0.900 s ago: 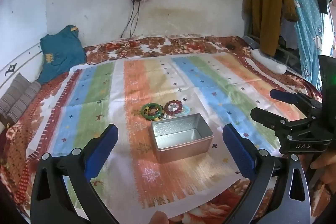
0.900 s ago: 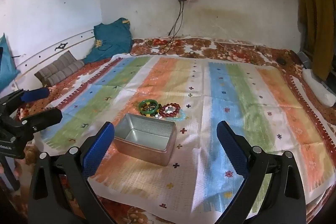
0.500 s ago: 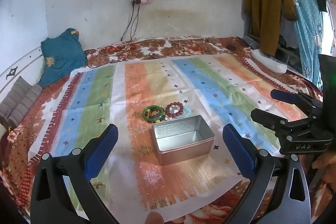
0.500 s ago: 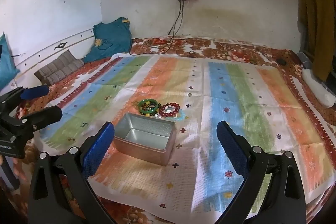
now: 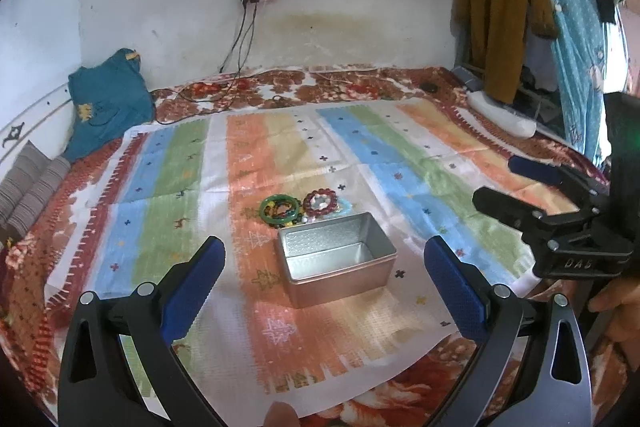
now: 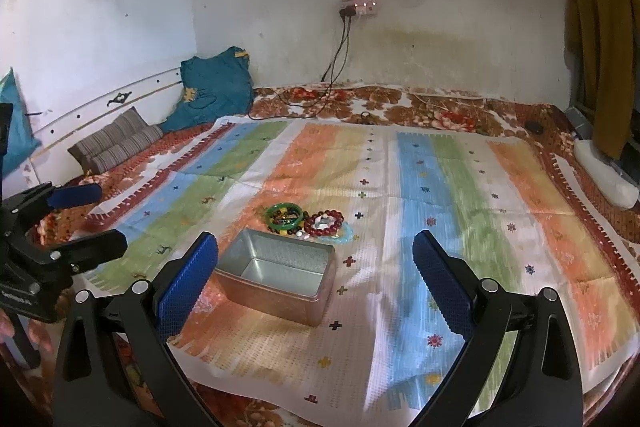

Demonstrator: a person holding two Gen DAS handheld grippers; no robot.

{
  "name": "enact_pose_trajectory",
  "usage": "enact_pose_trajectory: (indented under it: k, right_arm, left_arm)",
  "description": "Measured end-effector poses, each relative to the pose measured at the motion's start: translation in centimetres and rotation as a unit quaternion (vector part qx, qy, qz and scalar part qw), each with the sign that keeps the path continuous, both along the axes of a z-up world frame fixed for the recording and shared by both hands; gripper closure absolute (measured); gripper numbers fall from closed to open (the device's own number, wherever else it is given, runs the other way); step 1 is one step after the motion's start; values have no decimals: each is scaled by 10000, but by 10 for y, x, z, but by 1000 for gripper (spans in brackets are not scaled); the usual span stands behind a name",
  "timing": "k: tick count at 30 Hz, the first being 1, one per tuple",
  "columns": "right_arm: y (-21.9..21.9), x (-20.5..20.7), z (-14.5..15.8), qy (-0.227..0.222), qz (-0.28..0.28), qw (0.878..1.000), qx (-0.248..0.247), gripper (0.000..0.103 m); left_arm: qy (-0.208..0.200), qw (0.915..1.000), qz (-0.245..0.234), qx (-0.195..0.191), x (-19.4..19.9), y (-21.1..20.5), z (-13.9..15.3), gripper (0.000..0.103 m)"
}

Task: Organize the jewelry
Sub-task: 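Move both tools toward the bracelet cluster beside the silver tin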

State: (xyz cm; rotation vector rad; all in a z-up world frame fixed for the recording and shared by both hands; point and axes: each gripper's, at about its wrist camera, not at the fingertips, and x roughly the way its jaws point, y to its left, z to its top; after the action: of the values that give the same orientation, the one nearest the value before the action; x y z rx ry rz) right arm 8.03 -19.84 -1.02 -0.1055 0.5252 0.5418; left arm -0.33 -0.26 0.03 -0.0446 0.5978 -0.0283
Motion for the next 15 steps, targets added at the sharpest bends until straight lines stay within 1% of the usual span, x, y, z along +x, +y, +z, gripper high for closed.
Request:
enact_pose_trajectory:
  k: [2, 7, 11, 13, 15]
  right_arm:
    - [1, 1, -1, 9, -5, 10000, -40, 4]
    - [3, 1, -1, 32, 10, 10000, -70, 4]
    - [4, 0, -3, 52, -12, 9999, -139, 4]
    - [4, 0, -3, 83, -36, 9998, -152, 4]
    - [3, 2, -6, 99, -49, 9998, -156, 4]
  left_arm:
    - [25, 10000, 78, -37, 1, 2, 0, 5]
    - [244, 9991, 334, -51, 7, 8, -4, 5]
    - [260, 9982, 521, -114, 8, 16, -3, 5]
    - [268, 9980, 524, -216, 8, 21, -3, 5]
    - [277, 9978, 564, -215, 8, 22, -4, 5]
